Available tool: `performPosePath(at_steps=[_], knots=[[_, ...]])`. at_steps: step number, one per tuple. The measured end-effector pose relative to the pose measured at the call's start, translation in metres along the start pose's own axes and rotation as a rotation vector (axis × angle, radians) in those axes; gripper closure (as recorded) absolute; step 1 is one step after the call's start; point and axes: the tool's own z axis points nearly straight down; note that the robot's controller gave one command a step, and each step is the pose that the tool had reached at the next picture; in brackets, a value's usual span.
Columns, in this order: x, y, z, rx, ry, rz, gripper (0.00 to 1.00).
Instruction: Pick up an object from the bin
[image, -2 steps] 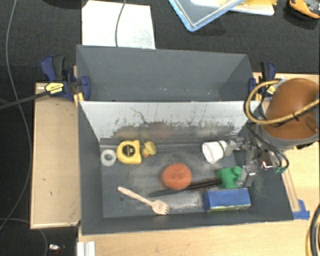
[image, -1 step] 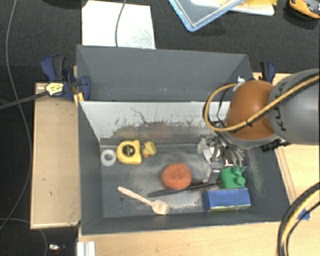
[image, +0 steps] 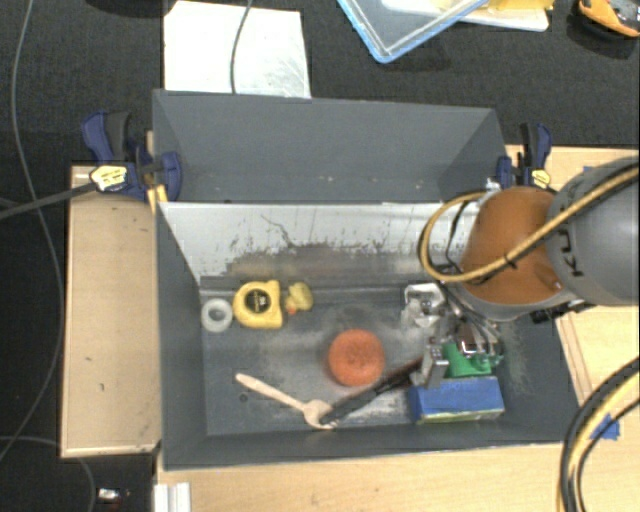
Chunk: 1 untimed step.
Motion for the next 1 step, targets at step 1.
performPosePath(at_steps=[1], knots=[[0.0476,0.0725,0.0163,-0.005,-0.004,-0.034,1.0]])
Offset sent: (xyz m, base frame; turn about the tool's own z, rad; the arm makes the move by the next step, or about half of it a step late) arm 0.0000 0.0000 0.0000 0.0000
